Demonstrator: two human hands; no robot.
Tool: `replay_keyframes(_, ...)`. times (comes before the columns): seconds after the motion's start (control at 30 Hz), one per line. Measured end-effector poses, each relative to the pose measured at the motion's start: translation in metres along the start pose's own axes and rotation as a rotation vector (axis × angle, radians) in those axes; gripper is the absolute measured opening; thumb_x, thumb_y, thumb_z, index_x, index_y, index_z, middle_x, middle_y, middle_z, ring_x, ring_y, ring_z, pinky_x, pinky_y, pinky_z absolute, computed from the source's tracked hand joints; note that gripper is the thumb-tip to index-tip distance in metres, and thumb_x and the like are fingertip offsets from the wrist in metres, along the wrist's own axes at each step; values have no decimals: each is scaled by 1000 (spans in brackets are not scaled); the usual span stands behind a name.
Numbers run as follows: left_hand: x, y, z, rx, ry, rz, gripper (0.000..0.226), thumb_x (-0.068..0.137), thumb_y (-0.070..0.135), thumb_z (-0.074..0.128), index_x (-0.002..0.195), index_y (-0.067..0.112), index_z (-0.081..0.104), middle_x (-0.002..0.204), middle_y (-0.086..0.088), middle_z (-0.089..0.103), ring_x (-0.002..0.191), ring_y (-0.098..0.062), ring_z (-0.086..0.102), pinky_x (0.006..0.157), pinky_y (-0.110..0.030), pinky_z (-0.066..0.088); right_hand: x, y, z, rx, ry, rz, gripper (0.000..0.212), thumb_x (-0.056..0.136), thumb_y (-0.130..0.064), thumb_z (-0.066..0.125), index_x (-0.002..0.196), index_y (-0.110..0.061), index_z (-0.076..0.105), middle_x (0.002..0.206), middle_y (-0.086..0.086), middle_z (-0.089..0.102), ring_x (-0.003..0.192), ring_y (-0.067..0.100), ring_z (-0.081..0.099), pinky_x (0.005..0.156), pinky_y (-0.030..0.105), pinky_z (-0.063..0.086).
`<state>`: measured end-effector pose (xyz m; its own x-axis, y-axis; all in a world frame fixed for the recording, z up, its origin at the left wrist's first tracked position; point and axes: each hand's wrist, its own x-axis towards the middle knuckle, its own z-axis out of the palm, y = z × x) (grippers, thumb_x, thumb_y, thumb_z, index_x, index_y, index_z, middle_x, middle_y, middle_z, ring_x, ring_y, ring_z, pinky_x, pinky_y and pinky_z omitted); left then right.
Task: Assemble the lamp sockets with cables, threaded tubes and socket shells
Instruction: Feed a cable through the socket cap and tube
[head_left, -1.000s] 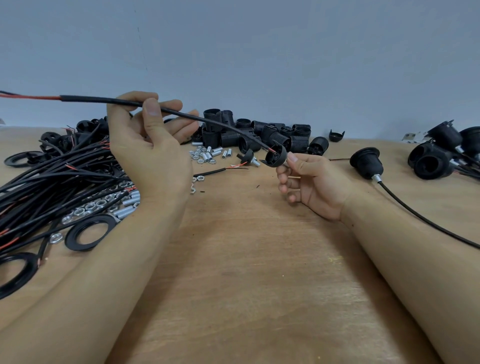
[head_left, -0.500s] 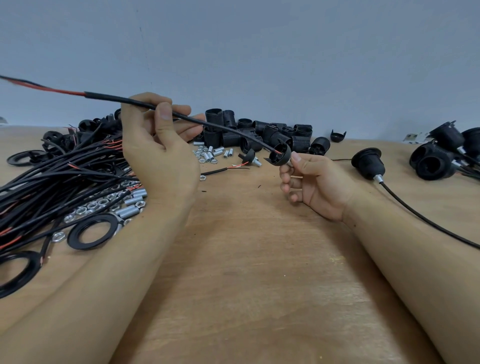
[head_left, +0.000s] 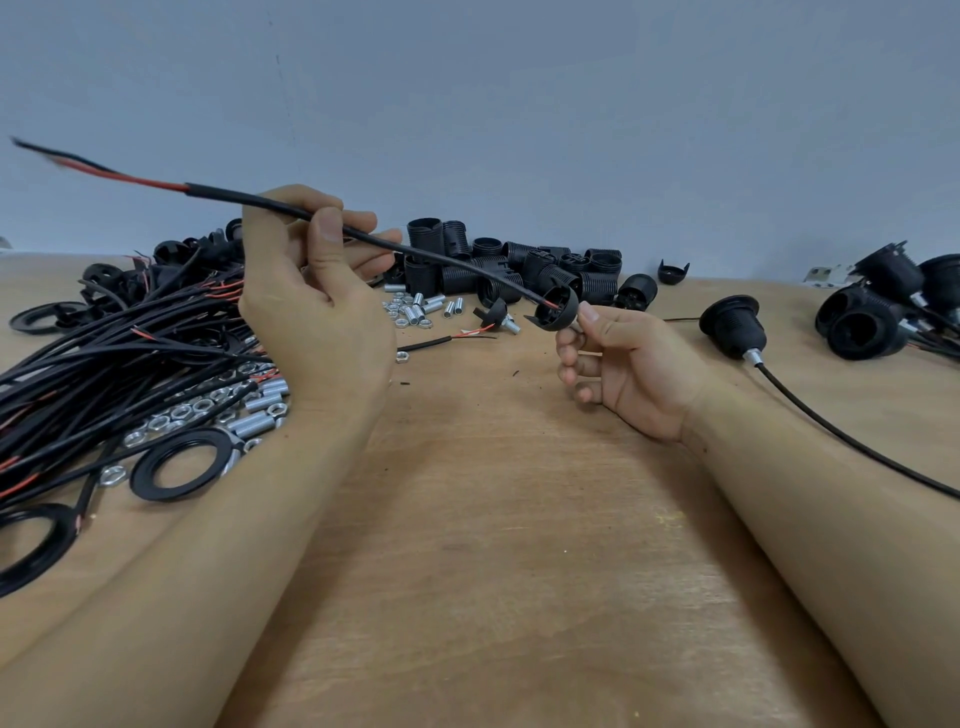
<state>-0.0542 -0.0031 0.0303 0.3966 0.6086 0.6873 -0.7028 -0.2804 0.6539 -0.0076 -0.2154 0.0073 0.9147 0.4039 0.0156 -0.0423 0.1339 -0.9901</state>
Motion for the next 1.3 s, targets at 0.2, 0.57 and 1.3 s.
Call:
replay_keyframes(0.2, -2, 0, 1, -6, 0, -31, 19, 104, 11, 38, 95, 25, 47, 85, -7, 67, 77, -18, 75, 71, -32, 59, 0, 0, -1, 8, 3, 5, 34, 100, -25, 46, 73, -11, 60, 67, 2, 57, 58, 15, 53, 45, 23, 41)
replay_keyframes(0.57, -4, 4, 3, -74, -15, -115, 14, 104, 12, 40, 98, 21, 48, 86, -10, 70, 73, -22, 75, 69, -31, 60, 1, 1, 1, -51, 145, -102, 20, 71, -25, 73, 87, -12, 71, 79, 5, 69, 56, 13, 57, 46, 23, 44)
replay_keyframes(1.3, 3, -6, 0, -217, -71, -665, 20, 103, 20, 54, 89, 7, 59, 71, -5, 75, 70, -23, 75, 58, -22, 56, -9, -11, 6, -425, 280, -377, 7, 84, -13, 74, 90, -17, 77, 82, 4, 74, 66, 8, 62, 62, 21, 52)
